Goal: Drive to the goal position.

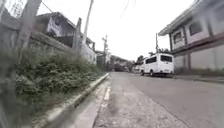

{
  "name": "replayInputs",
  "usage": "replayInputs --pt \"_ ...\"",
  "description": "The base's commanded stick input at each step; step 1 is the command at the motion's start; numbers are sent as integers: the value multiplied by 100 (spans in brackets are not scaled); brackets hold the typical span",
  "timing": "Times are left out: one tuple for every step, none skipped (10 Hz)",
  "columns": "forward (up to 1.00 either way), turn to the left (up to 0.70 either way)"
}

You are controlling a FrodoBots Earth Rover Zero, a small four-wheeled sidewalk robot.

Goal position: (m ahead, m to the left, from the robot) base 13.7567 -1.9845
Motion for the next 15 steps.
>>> replayInputs --pt "70 0" --pt "70 0" --pt "70 0" --pt "70 0" --pt "70 0" --pt "70 0" --pt "70 0" --pt "70 0" --pt "70 0" --pt "70 -5" --pt "70 -35" --pt "70 -35" --pt "70 -35" --pt "70 -35" --pt "70 -35"
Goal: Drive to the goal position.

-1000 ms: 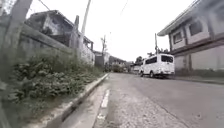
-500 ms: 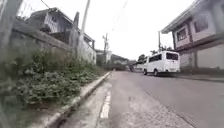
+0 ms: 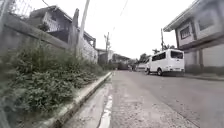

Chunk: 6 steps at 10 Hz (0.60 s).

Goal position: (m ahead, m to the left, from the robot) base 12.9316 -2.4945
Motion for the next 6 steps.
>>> replayInputs --pt "70 -35" --pt "70 -34" --pt "70 -31" --pt "70 -28" --pt "70 -6" --pt "70 0"
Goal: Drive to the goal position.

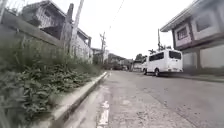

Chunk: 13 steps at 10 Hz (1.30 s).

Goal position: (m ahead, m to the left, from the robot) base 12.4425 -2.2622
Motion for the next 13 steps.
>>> replayInputs --pt "70 0" --pt "70 0" --pt "70 0" --pt "70 0" --pt "70 0" --pt "70 0" --pt "70 0" --pt "70 0" --pt "70 0" --pt "70 0" --pt "70 0" --pt "70 0" --pt "70 0"
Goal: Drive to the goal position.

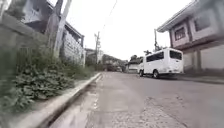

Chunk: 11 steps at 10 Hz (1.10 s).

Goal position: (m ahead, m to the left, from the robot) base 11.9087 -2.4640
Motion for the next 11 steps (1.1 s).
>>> replayInputs --pt "70 0" --pt "70 0" --pt "70 0" --pt "70 0" --pt "70 0" --pt "70 0" --pt "70 -3" --pt "70 -21" --pt "70 -35" --pt "70 -24" --pt "70 -4"
